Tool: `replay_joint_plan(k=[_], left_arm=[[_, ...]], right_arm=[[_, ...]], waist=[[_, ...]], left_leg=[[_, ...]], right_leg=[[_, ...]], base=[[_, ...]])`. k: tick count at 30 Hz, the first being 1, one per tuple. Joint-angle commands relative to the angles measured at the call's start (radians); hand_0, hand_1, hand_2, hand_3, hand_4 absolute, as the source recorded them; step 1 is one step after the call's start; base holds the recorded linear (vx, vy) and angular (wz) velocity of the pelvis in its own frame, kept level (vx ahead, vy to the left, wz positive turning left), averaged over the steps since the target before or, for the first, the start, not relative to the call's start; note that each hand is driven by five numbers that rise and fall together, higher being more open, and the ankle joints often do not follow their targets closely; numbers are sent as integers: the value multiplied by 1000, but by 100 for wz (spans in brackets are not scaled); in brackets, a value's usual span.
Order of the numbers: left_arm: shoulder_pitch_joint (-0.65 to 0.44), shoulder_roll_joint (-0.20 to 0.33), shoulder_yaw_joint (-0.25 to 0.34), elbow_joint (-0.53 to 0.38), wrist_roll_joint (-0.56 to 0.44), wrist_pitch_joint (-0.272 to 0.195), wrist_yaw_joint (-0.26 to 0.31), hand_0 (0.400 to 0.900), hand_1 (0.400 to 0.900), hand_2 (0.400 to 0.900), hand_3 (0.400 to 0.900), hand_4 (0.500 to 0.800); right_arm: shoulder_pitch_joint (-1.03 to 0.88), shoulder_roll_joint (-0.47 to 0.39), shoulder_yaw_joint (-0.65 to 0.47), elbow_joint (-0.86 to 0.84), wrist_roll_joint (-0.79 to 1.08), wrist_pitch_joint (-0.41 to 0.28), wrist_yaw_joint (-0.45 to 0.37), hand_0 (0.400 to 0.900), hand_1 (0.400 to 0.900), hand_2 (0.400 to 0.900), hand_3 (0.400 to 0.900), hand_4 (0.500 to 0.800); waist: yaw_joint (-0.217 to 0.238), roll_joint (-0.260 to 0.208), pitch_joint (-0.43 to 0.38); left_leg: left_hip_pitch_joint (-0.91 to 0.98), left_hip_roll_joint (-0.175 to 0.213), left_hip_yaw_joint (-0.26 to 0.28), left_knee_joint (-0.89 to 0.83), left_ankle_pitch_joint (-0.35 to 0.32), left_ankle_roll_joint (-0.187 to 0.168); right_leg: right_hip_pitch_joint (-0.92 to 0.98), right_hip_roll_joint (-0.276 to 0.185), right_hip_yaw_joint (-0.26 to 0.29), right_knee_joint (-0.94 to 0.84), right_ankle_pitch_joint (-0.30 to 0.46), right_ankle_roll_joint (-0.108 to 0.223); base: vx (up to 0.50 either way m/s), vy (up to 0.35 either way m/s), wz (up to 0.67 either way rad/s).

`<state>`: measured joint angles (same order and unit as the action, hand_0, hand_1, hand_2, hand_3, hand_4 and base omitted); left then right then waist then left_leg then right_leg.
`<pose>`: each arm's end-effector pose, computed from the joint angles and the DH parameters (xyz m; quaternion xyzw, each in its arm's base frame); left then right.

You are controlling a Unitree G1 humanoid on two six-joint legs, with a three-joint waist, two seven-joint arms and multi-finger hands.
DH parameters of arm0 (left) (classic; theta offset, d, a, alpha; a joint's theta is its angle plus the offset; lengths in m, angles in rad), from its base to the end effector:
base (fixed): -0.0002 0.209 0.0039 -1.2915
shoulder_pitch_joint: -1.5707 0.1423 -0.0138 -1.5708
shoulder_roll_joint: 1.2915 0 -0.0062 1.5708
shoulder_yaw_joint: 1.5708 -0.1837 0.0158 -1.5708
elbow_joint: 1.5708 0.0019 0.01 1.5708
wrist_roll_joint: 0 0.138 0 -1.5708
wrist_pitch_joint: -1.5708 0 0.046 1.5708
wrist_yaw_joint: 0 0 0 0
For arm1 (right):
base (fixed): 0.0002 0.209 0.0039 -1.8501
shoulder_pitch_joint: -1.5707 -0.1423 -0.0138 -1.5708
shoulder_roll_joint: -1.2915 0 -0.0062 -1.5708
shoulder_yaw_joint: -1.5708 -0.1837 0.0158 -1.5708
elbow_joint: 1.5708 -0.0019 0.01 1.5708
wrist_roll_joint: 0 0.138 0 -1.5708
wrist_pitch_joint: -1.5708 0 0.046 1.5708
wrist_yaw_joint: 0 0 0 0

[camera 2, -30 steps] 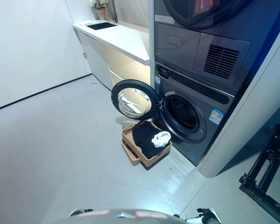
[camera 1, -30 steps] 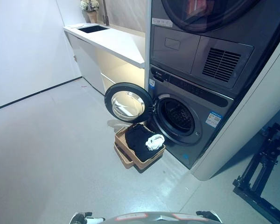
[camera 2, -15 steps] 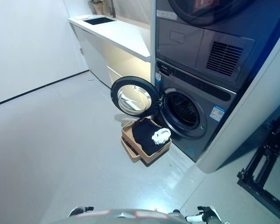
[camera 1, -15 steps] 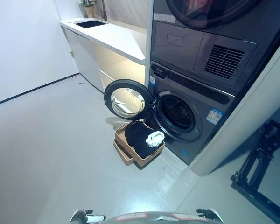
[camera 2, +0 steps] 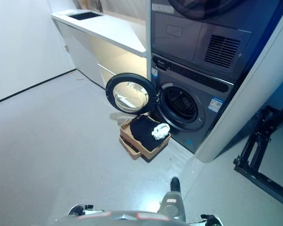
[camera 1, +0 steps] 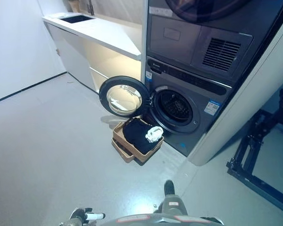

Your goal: Put the clothes in the basket into the washing machine.

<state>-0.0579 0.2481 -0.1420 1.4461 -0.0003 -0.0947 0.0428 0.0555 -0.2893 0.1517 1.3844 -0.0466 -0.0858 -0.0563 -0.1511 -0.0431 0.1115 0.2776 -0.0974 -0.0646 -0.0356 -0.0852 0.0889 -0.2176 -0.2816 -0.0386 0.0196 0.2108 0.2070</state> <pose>0.0589 0.2332 -0.1173 0.1575 0.6000 0.0368 0.7835 0.0265 -0.2466 -0.1167 -0.1899 0.6228 -0.0341 0.7582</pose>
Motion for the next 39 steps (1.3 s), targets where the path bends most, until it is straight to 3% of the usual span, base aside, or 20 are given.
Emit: replay_joint_plan(k=[1,7,9,11,12,14,20,23,25,27,28,31,33,35,36,37,39], left_arm=[[-38,63,22,-33,-19,-49,18,900,900,900,900,800],[-28,62,31,-50,-33,-45,23,900,900,900,900,800],[-32,63,28,-56,-37,-41,27,900,900,900,900,800],[-37,61,23,-54,-47,-42,35,900,900,900,900,800],[-42,56,21,-51,-56,-39,34,900,900,900,900,800],[-51,47,11,-46,-59,-36,36,900,900,900,900,800],[-80,41,-8,-47,-73,-30,51,900,900,900,900,800],[-87,49,-3,-51,-82,-27,54,900,900,900,900,800],[-88,52,3,-56,-93,-29,53,900,900,900,900,800],[-93,53,7,-68,-106,-25,52,900,900,900,900,800],[-98,53,5,-71,-113,-26,50,900,900,900,900,800],[-105,47,-3,-72,-117,-30,53,900,900,900,900,800],[-101,55,6,-66,-123,-31,59,900,900,900,900,800],[-98,59,11,-65,-128,-33,62,900,900,900,900,800],[-93,60,13,-62,-129,-37,63,900,900,900,900,800],[-93,60,13,-62,-129,-37,63,900,900,900,900,800],[-88,59,15,-65,-130,-40,62,900,900,900,900,800]], right_arm=[[-49,-18,-21,-11,25,-31,-27,900,900,900,900,800],[-37,-18,-17,-33,33,-35,-26,900,900,900,900,800],[-35,-21,-14,-33,38,-36,-27,900,900,900,900,800],[-46,-28,-2,-37,34,-38,-30,900,900,900,900,800],[-52,-33,0,-35,33,-39,-29,900,900,900,900,800],[-57,-46,3,-38,30,-39,-34,900,900,900,900,800],[-68,-80,13,-35,27,-43,-35,900,900,900,900,800],[-55,-92,10,-21,28,-44,-33,900,900,900,900,800],[-48,-101,13,-6,21,-42,-31,900,900,900,900,800],[-42,-111,12,4,15,-39,-33,900,900,900,900,800],[-44,-114,11,6,16,-38,-35,900,900,900,900,800],[-58,-120,10,0,29,-40,-44,900,900,900,900,800],[-72,-114,20,-15,36,-47,-47,900,900,900,900,800],[-80,-108,31,-14,35,-49,-48,900,900,900,900,800],[-83,-104,38,-14,32,-52,-50,900,900,900,900,800],[-83,-104,38,-15,32,-52,-50,900,900,900,900,800],[-83,-100,39,-14,30,-54,-52,900,900,900,900,800]], waist=[[-14,-48,-24],[-5,-71,-47],[-4,-61,-58],[-9,-51,-61],[-16,-34,-73],[-29,-16,-82],[-45,24,-100],[-44,33,-108],[-36,32,-108],[-20,23,-98],[-11,16,-89],[29,-17,-60],[58,-35,-47],[80,-31,-32],[90,-10,-26],[92,-12,-21],[105,10,-12]], left_leg=[[2,-7,-12,119,-163,-75],[22,4,-51,142,-206,-79],[37,37,-74,136,-219,-90],[68,71,-79,111,-220,-103],[79,99,-91,102,-212,-118],[76,141,-99,103,-196,-134],[39,222,-112,124,-48,-186],[8,253,-121,187,74,-205],[-19,236,-149,267,123,-199],[-112,221,-138,409,213,-194],[-148,216,-130,438,226,-185],[-290,148,-134,446,139,-151],[-363,126,-127,402,89,-139],[-397,124,-129,323,80,-145],[-439,143,-131,224,144,-160],[-431,142,-128,219,145,-160],[-466,164,-130,136,211,-169]], right_leg=[[-70,-6,70,-16,210,28],[-68,24,107,25,190,23],[-88,50,112,73,101,12],[-103,77,116,87,114,11],[-113,93,93,101,57,0],[-125,107,66,144,23,-11],[-155,167,32,210,-47,-47],[-127,207,30,223,-93,-81],[-96,234,39,219,-113,-103],[-46,249,40,206,-139,-134],[-22,252,44,200,-149,-144],[50,250,79,165,-165,-154],[81,261,111,164,-183,-157],[113,274,131,175,-206,-160],[140,296,143,174,-222,-161],[145,295,145,176,-225,-162],[172,313,160,181,-242,-163]], base=[[221,-128,23],[188,-129,20],[166,-161,26],[222,-245,32],[228,-239,43],[205,-219,39],[154,-238,13],[176,-262,1],[203,-250,-8],[170,-243,2],[126,-209,0],[163,-168,-29],[186,-117,-70],[195,-39,-66],[157,12,-41],[180,44,-39],[167,49,-31]])
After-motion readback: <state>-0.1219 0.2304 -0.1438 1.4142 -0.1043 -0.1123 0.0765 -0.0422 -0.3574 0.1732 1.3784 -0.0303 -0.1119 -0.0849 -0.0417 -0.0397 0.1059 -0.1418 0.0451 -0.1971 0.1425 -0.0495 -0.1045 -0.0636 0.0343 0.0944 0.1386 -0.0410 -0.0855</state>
